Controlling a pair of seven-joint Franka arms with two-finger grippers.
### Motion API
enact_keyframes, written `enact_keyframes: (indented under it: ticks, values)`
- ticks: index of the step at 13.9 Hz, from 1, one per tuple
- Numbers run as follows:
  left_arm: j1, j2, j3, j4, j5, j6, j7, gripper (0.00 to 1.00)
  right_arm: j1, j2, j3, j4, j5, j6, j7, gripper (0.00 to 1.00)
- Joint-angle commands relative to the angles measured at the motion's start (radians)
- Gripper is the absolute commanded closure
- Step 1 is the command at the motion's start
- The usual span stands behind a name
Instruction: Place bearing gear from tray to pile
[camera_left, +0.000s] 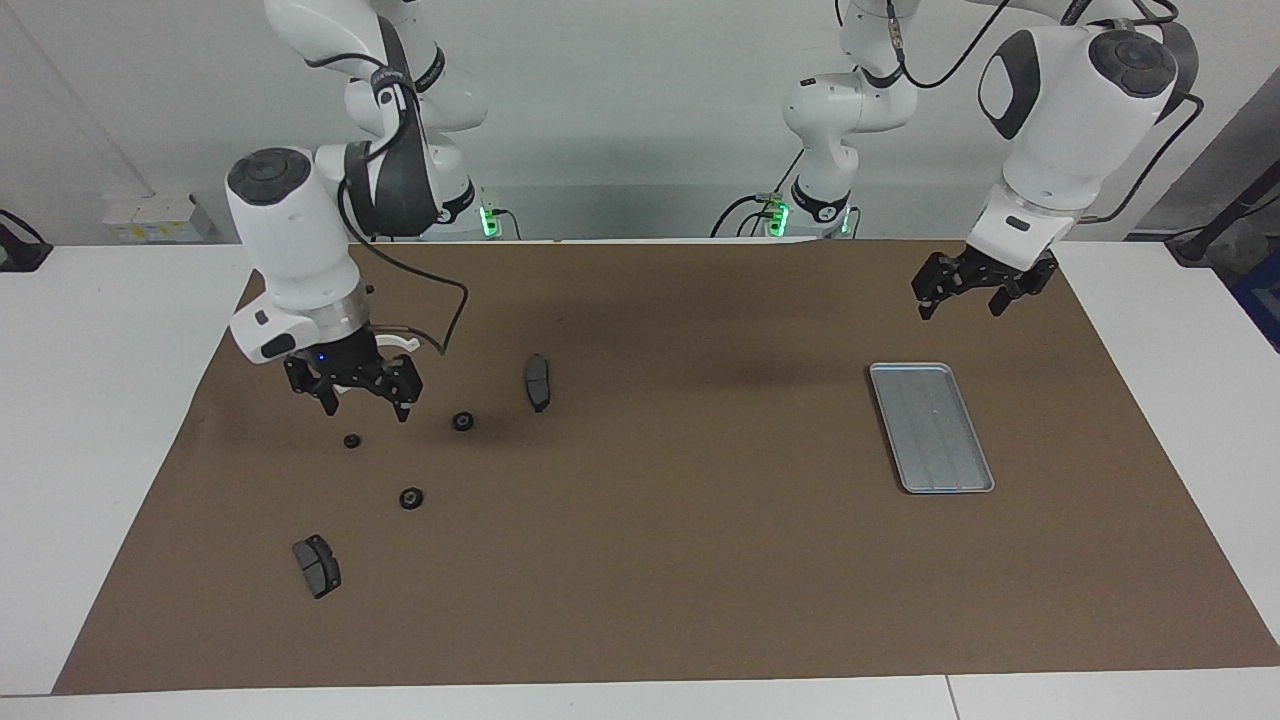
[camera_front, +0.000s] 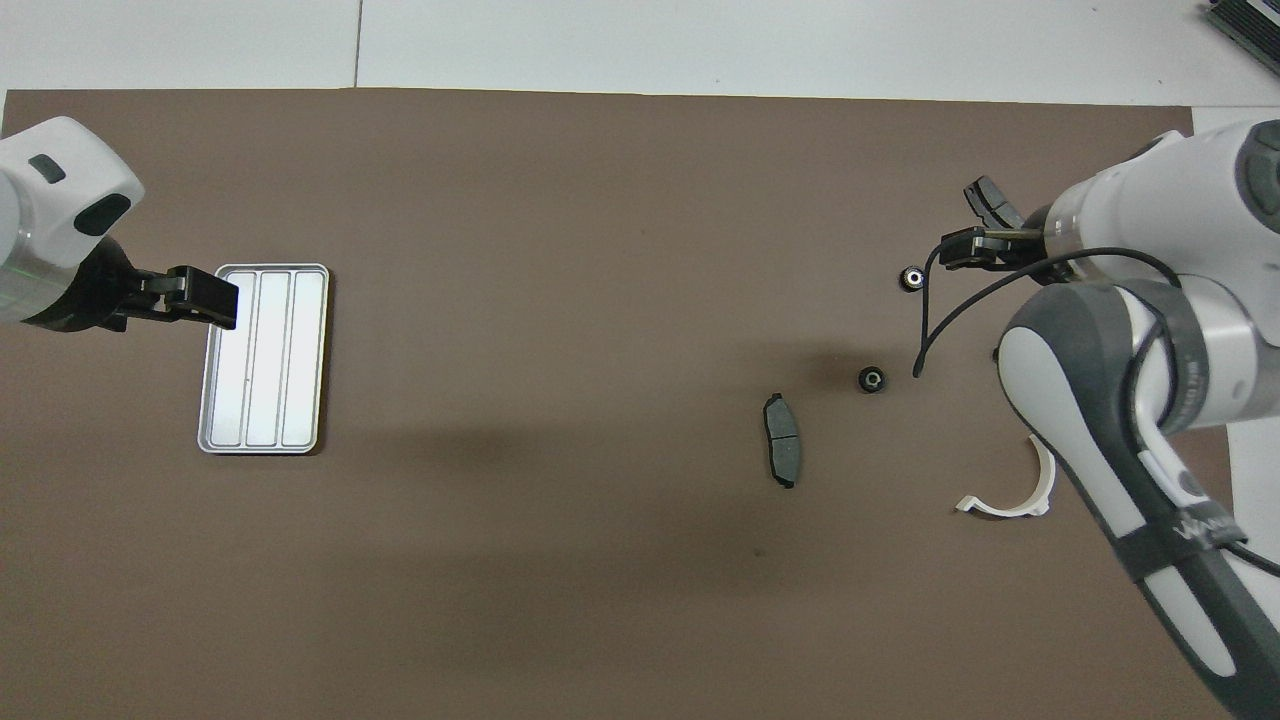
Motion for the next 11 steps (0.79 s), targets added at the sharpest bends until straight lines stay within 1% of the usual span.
enact_keyframes:
  ticks: [1, 6, 7, 8, 11]
  values:
    - [0.013, -0.027, -0.006, -0.031, 0.009, 0.017, 0.017, 0.00, -0.042, -0.064, 0.011, 0.038, 0.015, -0.130, -0.022, 0.00]
    - [0.013, -0.027, -0.006, -0.031, 0.009, 0.017, 0.017, 0.00, -0.049, -0.059, 0.017, 0.246, 0.026, -0.391, -0.022, 0.00]
    - [0.013, -0.027, -0.006, -0.031, 0.009, 0.017, 0.017, 0.00, -0.051, -0.061, 0.015, 0.270, 0.063, -0.426, -0.022, 0.00]
    - [0.013, -0.027, -0.006, -0.031, 0.009, 0.017, 0.017, 0.00, -0.051, -0.062, 0.012, 0.289, 0.084, -0.461, -0.019, 0.00]
    - [0.013, -0.027, -0.006, -0.031, 0.009, 0.017, 0.017, 0.00, -0.039, -0.091, 0.014, 0.280, 0.072, -0.515, -0.019, 0.00]
